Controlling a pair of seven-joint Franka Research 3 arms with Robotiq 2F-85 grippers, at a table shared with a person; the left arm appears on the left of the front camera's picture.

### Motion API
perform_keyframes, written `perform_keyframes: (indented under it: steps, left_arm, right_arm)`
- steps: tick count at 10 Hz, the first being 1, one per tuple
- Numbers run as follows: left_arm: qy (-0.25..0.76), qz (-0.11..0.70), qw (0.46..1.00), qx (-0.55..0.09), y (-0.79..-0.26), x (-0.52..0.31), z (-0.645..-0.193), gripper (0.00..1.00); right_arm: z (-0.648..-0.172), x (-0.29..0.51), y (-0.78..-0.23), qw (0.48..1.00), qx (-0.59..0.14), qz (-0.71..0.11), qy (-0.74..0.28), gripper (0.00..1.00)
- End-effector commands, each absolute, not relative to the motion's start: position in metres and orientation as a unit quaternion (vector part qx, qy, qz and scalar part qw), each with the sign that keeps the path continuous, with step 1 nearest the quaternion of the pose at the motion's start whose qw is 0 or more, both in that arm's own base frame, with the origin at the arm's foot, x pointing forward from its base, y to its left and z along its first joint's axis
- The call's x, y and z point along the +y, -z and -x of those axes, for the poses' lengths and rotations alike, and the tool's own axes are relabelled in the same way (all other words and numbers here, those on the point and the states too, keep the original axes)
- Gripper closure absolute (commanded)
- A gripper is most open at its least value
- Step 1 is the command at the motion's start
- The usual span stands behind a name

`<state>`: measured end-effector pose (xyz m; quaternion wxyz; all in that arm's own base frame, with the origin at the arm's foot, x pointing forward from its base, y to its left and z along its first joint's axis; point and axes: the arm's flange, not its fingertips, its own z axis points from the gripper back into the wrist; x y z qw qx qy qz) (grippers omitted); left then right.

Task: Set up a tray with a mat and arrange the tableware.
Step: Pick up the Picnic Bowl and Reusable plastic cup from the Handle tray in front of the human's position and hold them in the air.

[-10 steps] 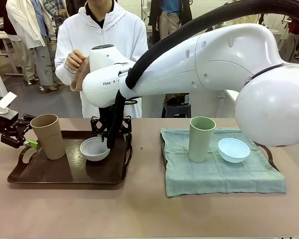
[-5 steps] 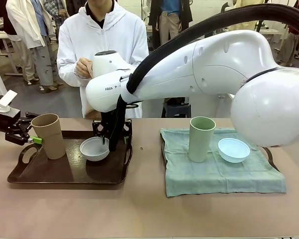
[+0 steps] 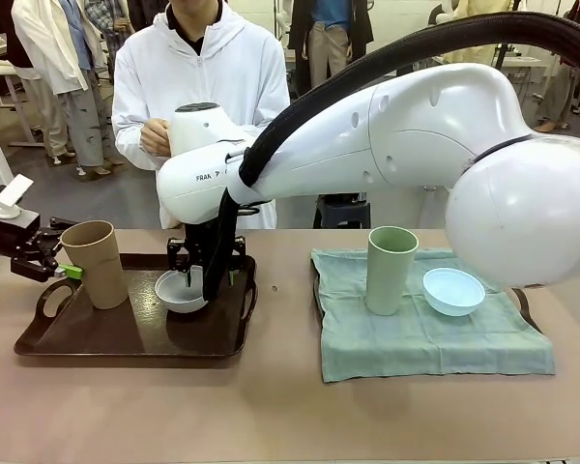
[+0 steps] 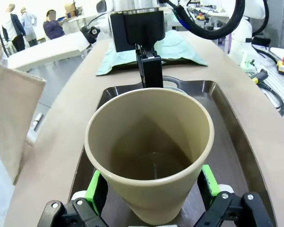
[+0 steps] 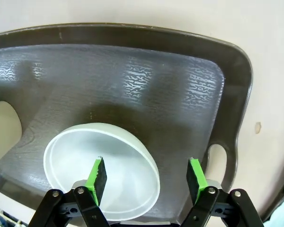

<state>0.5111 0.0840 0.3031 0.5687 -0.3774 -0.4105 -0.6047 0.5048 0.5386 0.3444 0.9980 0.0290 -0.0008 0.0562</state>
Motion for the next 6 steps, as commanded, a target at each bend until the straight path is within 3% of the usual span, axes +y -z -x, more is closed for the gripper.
perform_keyframes:
  steps: [1, 6]
  left_arm:
    - [0.602, 0.385, 0.557, -0.423, -0.299, 0.080, -0.515, 0.00]
    - [0.608, 0.389, 0.569, -0.394, -0.282, 0.062, -0.525, 0.00]
  right_arm:
    - [-0.507, 0.537, -0.343, 0.997, 0.005, -0.043, -0.064, 0.12]
    - [-0.506, 0.537, -0.342, 0.997, 0.004, -0.043, -0.066, 0.12]
